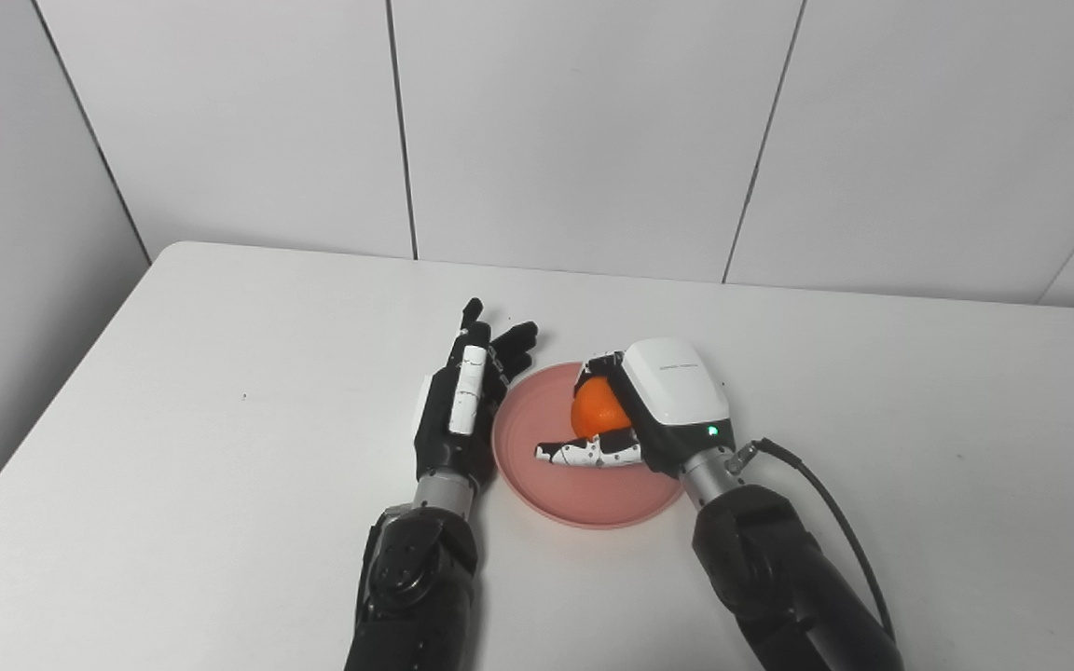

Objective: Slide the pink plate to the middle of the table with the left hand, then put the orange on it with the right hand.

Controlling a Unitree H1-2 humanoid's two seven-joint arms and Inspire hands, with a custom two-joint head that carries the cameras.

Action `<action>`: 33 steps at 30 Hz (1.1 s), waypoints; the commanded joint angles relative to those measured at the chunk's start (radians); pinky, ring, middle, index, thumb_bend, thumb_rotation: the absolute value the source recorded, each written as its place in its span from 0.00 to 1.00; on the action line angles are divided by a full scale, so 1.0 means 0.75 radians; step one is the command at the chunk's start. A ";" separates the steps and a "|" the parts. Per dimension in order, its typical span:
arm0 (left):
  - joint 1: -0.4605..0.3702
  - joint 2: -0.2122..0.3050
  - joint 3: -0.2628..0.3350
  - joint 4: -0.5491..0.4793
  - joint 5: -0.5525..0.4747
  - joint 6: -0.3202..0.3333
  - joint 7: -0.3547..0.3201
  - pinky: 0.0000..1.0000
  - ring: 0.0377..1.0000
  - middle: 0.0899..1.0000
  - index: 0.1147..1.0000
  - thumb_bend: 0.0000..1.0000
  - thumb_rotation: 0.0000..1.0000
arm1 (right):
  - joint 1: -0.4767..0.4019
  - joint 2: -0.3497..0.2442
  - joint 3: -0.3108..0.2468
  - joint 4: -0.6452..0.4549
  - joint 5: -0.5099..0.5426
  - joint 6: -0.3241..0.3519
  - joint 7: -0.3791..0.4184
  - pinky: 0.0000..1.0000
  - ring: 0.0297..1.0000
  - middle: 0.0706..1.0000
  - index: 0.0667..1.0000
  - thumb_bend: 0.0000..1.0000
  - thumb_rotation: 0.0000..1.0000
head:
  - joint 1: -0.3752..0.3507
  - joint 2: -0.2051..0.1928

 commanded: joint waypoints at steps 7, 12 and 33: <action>0.090 -0.028 0.022 0.088 -0.008 0.141 0.066 0.82 0.79 0.70 0.97 0.87 0.76 | -0.043 -0.014 0.021 -0.021 -0.039 -0.030 -0.061 0.14 0.18 0.24 0.37 0.58 0.53 | 0.001 0.006; 0.093 -0.029 0.019 0.078 -0.004 0.145 0.068 0.81 0.80 0.72 0.98 0.87 0.77 | -0.051 -0.025 0.023 -0.027 -0.026 -0.013 0.006 0.24 0.29 0.34 0.41 0.69 0.64 | 0.004 0.010; 0.096 -0.033 0.020 0.068 -0.013 0.143 0.061 0.80 0.81 0.73 0.96 0.87 0.74 | -0.052 -0.053 0.035 0.001 -0.102 0.020 0.107 0.73 0.74 0.75 0.72 0.82 0.72 | 0.005 0.017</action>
